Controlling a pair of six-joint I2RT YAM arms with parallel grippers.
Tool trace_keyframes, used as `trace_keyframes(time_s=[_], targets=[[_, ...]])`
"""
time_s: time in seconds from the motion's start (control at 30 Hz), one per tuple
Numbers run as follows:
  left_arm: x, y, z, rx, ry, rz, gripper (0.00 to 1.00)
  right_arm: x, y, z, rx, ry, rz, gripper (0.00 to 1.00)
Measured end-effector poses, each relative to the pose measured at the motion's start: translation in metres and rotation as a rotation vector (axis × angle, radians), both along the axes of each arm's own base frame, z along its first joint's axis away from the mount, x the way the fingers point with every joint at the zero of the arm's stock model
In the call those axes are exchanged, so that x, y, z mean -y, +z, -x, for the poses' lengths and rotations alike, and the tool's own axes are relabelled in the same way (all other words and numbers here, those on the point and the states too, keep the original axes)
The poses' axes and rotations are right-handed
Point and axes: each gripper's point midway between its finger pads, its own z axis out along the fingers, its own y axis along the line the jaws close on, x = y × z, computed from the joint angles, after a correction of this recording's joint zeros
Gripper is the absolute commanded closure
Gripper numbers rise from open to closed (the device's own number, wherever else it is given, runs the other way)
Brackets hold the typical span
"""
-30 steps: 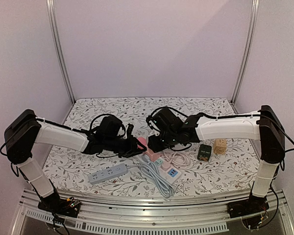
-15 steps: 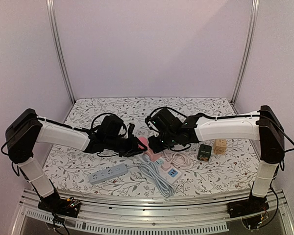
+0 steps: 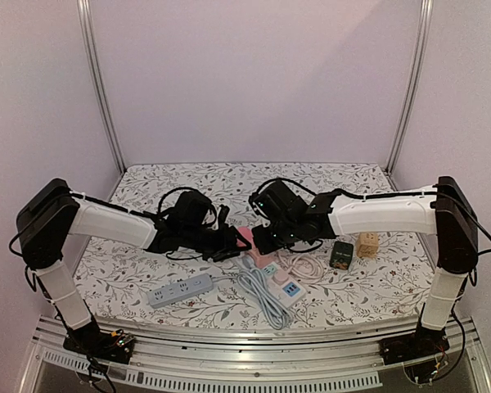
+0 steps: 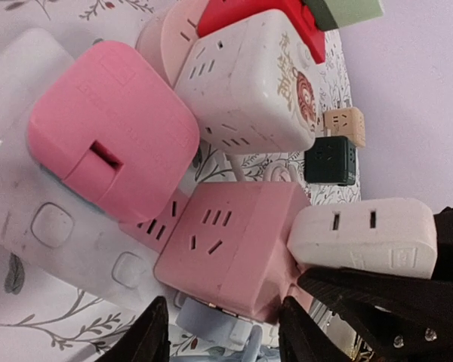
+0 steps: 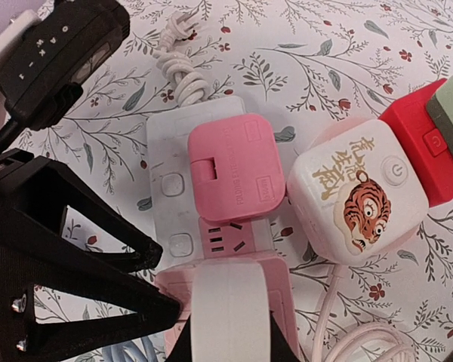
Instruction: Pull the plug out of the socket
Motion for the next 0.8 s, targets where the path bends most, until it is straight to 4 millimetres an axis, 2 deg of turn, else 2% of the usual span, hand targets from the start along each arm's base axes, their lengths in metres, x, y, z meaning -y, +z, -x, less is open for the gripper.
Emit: trace_keyframes(time_s=[0.27, 0.4, 0.8], targets=[[-0.001, -0.001, -0.001, -0.005, 0.010, -0.002, 0.40, 0.001, 0.000, -0.001, -0.002, -0.009, -0.002, 1.00], [0.007, 0.004, 0.003, 0.009, -0.021, 0.031, 0.37, 0.000, 0.000, -0.001, -0.008, -0.013, -0.009, 1.00], [0.009, 0.000, 0.005, 0.006, -0.021, 0.055, 0.49, 0.000, 0.000, -0.001, -0.014, -0.017, -0.009, 1.00]])
